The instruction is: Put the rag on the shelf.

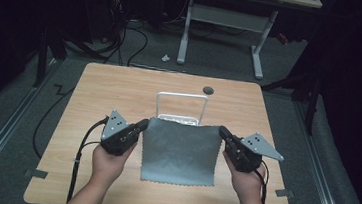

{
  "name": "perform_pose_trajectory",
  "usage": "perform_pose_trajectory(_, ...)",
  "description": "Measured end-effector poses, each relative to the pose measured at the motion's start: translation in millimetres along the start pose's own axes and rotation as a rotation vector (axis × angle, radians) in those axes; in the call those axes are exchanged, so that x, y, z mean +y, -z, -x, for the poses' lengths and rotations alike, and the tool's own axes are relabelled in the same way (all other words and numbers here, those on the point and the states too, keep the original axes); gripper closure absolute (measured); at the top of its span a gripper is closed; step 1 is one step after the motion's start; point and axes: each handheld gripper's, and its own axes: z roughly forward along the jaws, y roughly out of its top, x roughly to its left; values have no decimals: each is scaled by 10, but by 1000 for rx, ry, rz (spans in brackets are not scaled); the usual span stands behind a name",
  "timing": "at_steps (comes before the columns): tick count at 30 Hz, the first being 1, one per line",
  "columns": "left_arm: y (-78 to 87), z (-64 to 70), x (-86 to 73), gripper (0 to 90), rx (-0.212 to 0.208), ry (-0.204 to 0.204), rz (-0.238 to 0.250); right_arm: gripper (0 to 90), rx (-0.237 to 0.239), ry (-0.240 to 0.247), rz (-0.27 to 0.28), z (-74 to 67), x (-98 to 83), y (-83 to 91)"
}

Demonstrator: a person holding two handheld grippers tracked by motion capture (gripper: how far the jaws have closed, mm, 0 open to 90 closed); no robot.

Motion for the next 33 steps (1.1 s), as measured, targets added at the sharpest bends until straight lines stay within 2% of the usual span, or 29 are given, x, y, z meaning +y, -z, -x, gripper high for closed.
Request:
perform_pose_trajectory(6, 4, -42, 104, 895, 12, 4, 19, 900, 2, 2, 30, 17, 140, 4)
perform_pose_trajectory(9, 0, -63, 191, 895, 21, -11, 31, 900, -5, 13, 44, 22, 204, -13)
perform_pose_trajectory(14, -5, -89, 280, 896, 21, -8, 47, 900, -3, 12, 40, 44, 244, -41)
perform_pose_trajectory(18, -22, -106, 351, 896, 28, -25, 59, 900, -12, 6, 49, 83, 308, -73)
perform_pose_trajectory(23, -71, -137, 417, 896, 23, -20, 65, 900, -18, 8, 62, 107, 371, -95)
perform_pose_trajectory(33, -173, -213, 547, 897, 45, -36, 80, 900, -41, -3, 81, 182, 498, -216)
